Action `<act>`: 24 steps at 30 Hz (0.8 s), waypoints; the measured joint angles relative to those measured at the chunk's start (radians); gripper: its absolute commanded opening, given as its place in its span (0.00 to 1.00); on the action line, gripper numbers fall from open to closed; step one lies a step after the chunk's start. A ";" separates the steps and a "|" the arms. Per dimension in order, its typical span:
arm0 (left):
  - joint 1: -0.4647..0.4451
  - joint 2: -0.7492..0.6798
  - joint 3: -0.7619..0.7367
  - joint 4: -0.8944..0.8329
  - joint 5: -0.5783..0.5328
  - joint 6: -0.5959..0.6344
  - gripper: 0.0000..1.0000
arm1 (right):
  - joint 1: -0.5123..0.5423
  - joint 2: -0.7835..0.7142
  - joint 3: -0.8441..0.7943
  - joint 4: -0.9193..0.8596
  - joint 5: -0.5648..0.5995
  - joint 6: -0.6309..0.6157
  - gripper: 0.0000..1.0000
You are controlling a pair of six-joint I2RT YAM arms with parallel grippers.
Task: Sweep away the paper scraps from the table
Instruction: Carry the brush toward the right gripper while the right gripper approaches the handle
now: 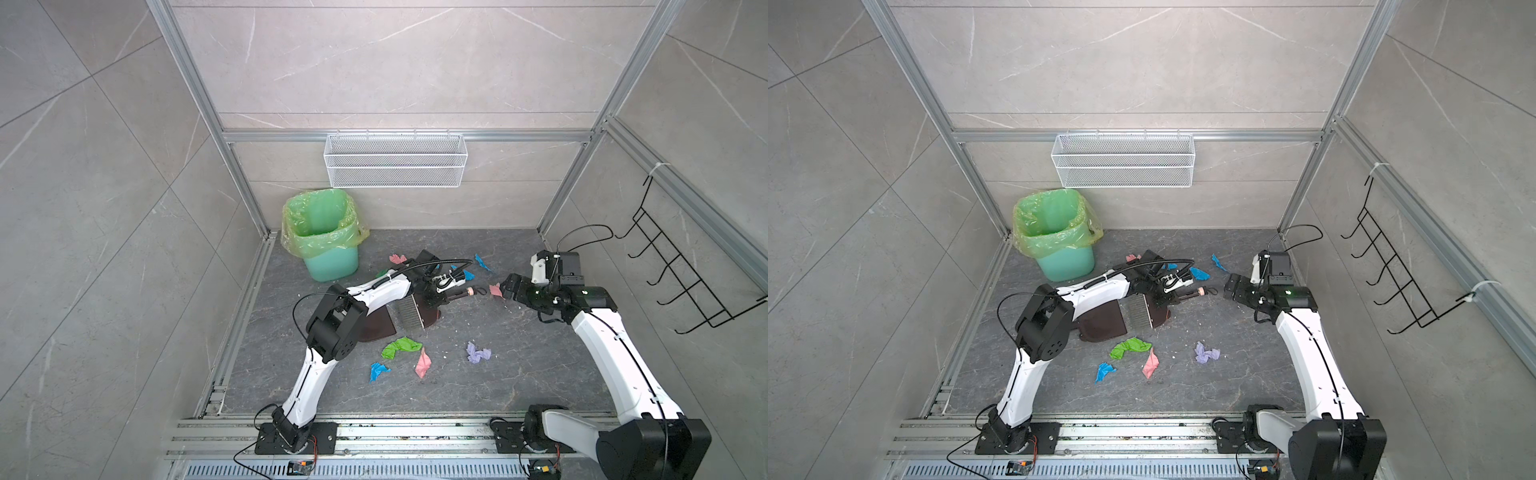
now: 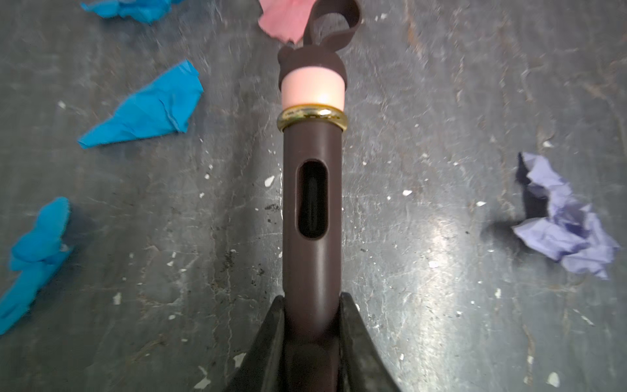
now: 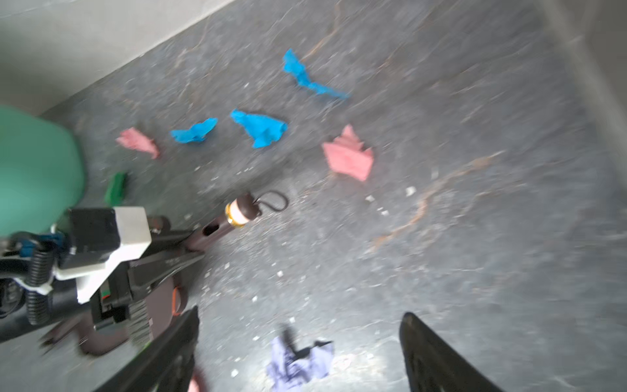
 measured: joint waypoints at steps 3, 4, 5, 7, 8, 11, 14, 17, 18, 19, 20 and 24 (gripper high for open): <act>-0.001 -0.036 0.000 -0.001 0.024 0.005 0.05 | -0.013 0.027 0.005 -0.013 -0.101 0.000 0.89; -0.001 -0.045 0.000 -0.002 0.033 0.007 0.05 | -0.016 0.033 0.009 -0.018 -0.131 0.000 0.88; 0.000 -0.055 0.000 -0.005 0.043 0.010 0.05 | -0.018 0.039 0.014 -0.023 -0.164 -0.001 0.88; 0.000 -0.072 0.000 -0.021 0.056 0.018 0.05 | -0.021 0.045 0.023 -0.024 -0.226 -0.004 0.88; 0.002 -0.082 0.000 -0.032 0.067 0.023 0.05 | -0.021 0.045 0.027 -0.025 -0.259 -0.005 0.87; 0.008 -0.111 -0.002 -0.077 0.100 0.035 0.05 | -0.021 0.046 0.035 -0.026 -0.353 -0.010 0.86; 0.018 -0.151 -0.022 -0.106 0.132 0.047 0.05 | -0.021 0.050 0.037 -0.026 -0.428 -0.016 0.83; 0.029 -0.207 -0.051 -0.135 0.168 0.051 0.05 | -0.021 0.066 0.040 -0.030 -0.481 -0.027 0.79; 0.029 -0.219 -0.054 -0.142 0.177 0.053 0.05 | -0.021 0.074 0.042 -0.032 -0.494 -0.027 0.79; 0.032 -0.231 -0.055 -0.152 0.184 0.055 0.05 | -0.021 0.081 0.043 -0.034 -0.505 -0.029 0.79; 0.034 -0.245 -0.055 -0.159 0.196 0.058 0.05 | -0.021 0.089 0.045 -0.037 -0.517 -0.030 0.78; 0.037 -0.282 -0.061 -0.174 0.227 0.063 0.05 | -0.021 0.105 0.050 -0.048 -0.575 -0.033 0.77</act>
